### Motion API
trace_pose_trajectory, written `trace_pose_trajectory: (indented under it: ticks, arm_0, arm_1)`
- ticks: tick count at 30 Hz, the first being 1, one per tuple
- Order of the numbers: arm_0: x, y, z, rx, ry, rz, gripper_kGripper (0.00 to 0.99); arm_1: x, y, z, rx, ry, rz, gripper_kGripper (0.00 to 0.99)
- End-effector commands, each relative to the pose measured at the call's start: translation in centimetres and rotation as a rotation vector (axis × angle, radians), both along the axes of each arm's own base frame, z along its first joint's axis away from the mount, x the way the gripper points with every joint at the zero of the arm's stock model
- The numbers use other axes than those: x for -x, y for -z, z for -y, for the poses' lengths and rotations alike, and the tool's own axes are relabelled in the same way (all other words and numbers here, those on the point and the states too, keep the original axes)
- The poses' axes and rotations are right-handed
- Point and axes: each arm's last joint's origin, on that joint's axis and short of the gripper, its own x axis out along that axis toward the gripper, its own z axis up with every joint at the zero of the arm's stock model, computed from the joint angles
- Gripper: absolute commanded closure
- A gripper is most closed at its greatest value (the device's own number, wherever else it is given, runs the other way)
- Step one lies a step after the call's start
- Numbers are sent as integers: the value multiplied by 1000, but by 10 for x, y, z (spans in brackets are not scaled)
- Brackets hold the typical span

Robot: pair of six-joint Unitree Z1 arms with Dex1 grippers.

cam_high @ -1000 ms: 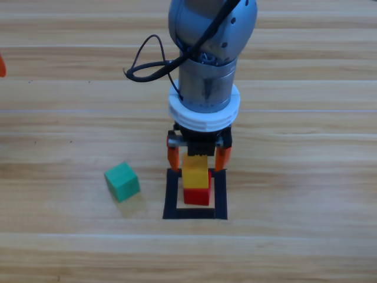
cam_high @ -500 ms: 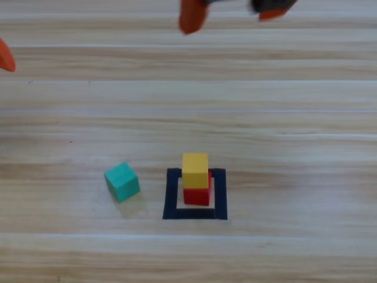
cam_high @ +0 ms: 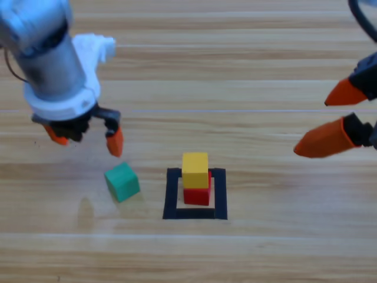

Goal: Stack the blocks in the rectangular block: red at the bottom, yellow in the middle, green on top

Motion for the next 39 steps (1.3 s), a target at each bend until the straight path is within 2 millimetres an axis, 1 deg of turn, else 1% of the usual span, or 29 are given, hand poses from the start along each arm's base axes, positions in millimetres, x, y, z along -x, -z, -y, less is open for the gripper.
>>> trace_pose_trajectory:
  ticks: [1,10,14,18,21,26,29,34,39]
  arm_0:
    - [7,20,22,-12,43,-47,17]
    - [12,31,21,2,99,-114,22]
    - [12,41,28,0,112,-146,22]
    - [16,50,38,-20,141,-153,27]
    - [19,53,41,-34,150,-147,27]
    - [25,52,39,-21,135,-161,24]
    - [26,52,41,-12,142,-170,24]
    - [27,69,43,-59,180,-189,30]
    - [21,89,45,-133,286,-195,50]
  arm_1:
    - [-10,24,-1,53,-8,-50,4]
    - [-8,24,2,57,-16,-45,4]
    - [-7,24,2,59,-18,-48,4]
    - [-7,24,2,62,-18,-51,4]
    - [-7,25,2,63,-18,-52,4]
    - [-7,25,2,64,-20,-52,4]
    - [-8,26,1,64,-22,-57,4]
    - [-8,26,1,63,-23,-58,4]
    - [-7,26,2,62,-25,-59,4]
